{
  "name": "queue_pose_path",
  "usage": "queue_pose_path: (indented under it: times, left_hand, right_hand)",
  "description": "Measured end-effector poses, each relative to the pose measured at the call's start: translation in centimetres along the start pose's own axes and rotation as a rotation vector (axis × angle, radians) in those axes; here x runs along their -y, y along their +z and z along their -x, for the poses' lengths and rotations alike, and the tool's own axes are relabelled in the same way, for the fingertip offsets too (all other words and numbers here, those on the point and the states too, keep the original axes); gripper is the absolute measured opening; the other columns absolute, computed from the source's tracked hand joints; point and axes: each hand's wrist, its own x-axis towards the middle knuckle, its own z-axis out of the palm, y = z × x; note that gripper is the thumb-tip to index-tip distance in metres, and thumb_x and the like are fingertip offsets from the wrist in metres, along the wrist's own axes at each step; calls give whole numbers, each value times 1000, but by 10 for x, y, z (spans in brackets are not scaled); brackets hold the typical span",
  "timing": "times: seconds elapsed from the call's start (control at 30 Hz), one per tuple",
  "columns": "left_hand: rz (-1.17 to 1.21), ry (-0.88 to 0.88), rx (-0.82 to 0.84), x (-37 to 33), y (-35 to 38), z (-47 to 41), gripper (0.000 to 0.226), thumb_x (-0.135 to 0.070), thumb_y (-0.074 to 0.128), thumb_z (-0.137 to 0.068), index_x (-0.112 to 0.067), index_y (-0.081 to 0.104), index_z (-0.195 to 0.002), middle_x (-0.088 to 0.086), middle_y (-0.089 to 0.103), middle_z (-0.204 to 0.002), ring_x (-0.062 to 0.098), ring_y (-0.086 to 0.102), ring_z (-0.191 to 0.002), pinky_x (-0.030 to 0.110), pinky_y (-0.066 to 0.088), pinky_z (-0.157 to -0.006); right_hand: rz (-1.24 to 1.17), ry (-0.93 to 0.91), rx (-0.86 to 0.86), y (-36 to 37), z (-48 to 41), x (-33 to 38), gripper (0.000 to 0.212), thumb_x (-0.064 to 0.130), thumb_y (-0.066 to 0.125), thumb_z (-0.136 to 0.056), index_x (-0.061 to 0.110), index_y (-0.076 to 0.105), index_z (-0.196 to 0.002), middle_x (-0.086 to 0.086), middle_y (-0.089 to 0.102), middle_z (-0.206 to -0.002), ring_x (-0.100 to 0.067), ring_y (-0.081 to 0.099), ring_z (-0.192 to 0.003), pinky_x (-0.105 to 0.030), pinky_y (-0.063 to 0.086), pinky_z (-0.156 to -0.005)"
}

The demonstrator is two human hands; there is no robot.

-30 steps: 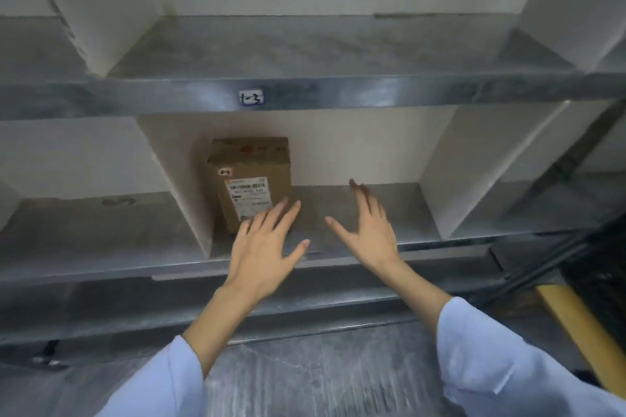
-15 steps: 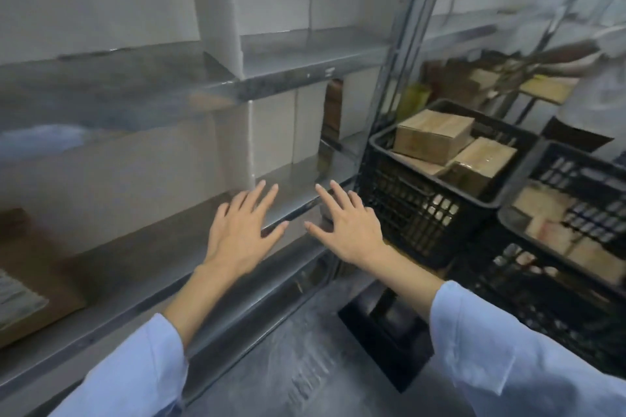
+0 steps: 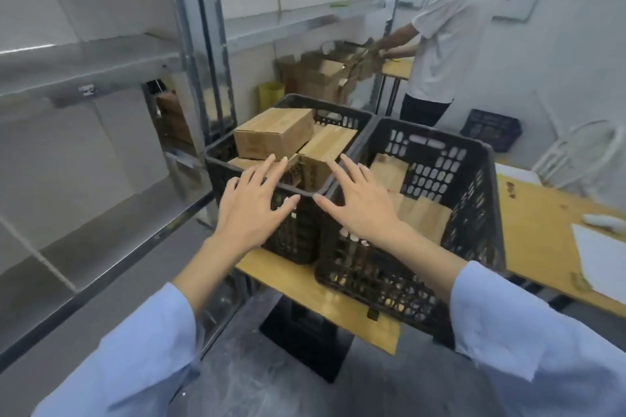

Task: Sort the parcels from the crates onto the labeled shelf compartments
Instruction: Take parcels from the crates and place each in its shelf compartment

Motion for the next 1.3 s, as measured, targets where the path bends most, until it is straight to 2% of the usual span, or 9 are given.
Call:
queue_pose_path:
  times: [0.17,0.33,0.63,0.77,0.93,1.1,1.3]
  left_hand:
    - [96,134,28,-68,20,-50,71,-65,33,-95,-33,16,-156,-6,20,-162,18,27,-145,40,25,-114]
    - [185,276,142,-111,45,-89,73,-62,41,-94,-33,15,-156,-4,21,-162,21,34,-142,43,31,-113]
    - [251,381,421,-136,101,-139,80,-57,55,-90,-31,18,-156,-3,21,-162,19,37,-140,38,38,-109]
    - [314,397,539,-132,131,-147,82,-57,58,-89,-30,19,-155,-3,25,-160,16,36,-140,37,38,-108]
    - [332,335,726,-135,156,-156,85,-54,60,-89,-30,14,-156,5,27,-158,24,38,-138,38,38,-106]
    - [357,306,818,-134,175,-161,90,-58,60,-87,-31,10,-157,8,33,-155,26,43,-134,40,39,-106]
    - [438,306,928,-135,186,-174,95,-54,65,-85,-31,6,-156,10,43,-145,25,46,-128,36,37,-105]
  right_hand:
    - [-29,144,-5,-5,4,-81,74,69,34,-95,37,9,-157,2,11,-165,-23,14,-151,-49,28,-118]
    - [-50,256,37,6,10,-134,75,66,37,-96,33,12,-158,-1,12,-165,-25,16,-150,-43,22,-119]
    - [-191,386,217,54,3,-183,84,74,43,-89,36,10,-156,0,15,-165,-29,22,-148,-53,32,-115]
    - [-252,396,297,69,-2,-189,87,71,46,-89,33,9,-158,0,16,-165,-28,23,-148,-54,31,-115]
    - [-359,427,391,82,-7,-196,87,68,48,-90,34,6,-158,0,17,-165,-26,24,-148,-51,31,-116]
    - [-485,452,434,91,-15,-204,90,61,56,-90,32,4,-157,-3,18,-164,-26,24,-148,-45,27,-118]
    - [-611,469,502,100,-23,-207,90,54,59,-91,31,2,-157,-2,20,-164,-23,26,-147,-45,26,-119]
